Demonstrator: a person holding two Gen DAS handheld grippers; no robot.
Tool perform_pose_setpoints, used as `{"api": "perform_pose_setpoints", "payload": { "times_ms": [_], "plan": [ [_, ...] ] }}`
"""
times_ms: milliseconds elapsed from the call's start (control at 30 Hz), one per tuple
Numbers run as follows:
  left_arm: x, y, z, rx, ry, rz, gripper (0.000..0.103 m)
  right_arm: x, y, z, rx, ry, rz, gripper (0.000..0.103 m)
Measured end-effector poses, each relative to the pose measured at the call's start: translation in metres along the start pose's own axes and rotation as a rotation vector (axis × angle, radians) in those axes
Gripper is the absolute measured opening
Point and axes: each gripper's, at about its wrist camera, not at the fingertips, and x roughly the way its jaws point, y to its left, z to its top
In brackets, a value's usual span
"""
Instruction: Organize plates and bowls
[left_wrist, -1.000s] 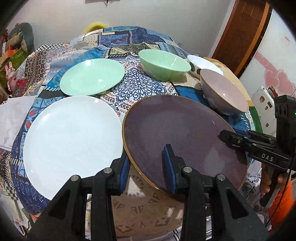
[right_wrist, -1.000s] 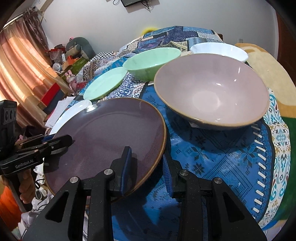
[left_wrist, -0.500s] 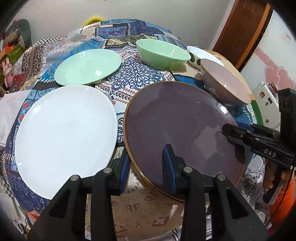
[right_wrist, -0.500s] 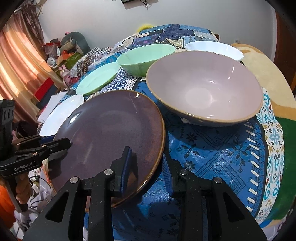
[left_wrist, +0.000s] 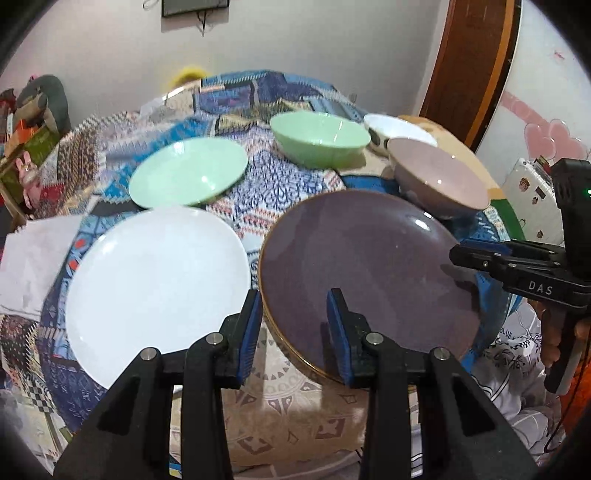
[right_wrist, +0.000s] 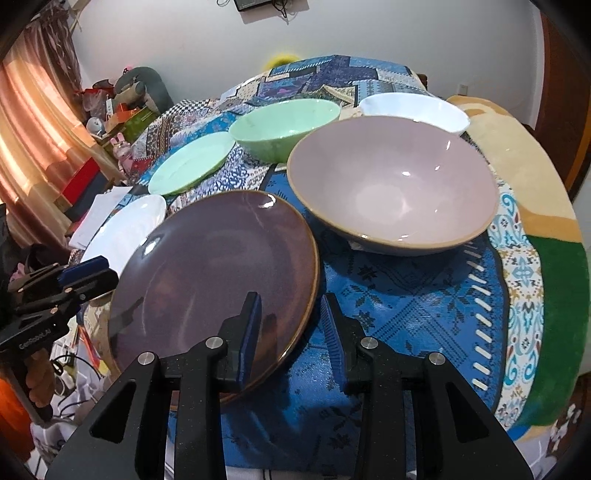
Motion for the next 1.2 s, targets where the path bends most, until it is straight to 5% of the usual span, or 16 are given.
{"api": "perform_pose_setpoints", "payload": {
  "times_ms": [133, 367, 600, 1200],
  "plan": [
    [-0.012, 0.006, 0.002, -0.018, -0.032, 0.0, 0.04, -0.008, 0.004, 0.003, 0.002, -0.022, -0.005, 0.033],
    [-0.037, 0.036, 0.002, -0.067, -0.122, 0.08, 0.063, -0.015, 0.028, 0.016, -0.049, -0.07, -0.018, 0.049],
    [-0.049, 0.079, -0.007, -0.146, -0.139, 0.147, 0.078, -0.005, 0.058, 0.034, -0.102, -0.073, 0.022, 0.054],
    [-0.027, 0.171, -0.039, -0.334, -0.04, 0.222, 0.08, 0.072, 0.132, 0.068, -0.245, 0.026, 0.098, 0.06]
  ]
}}
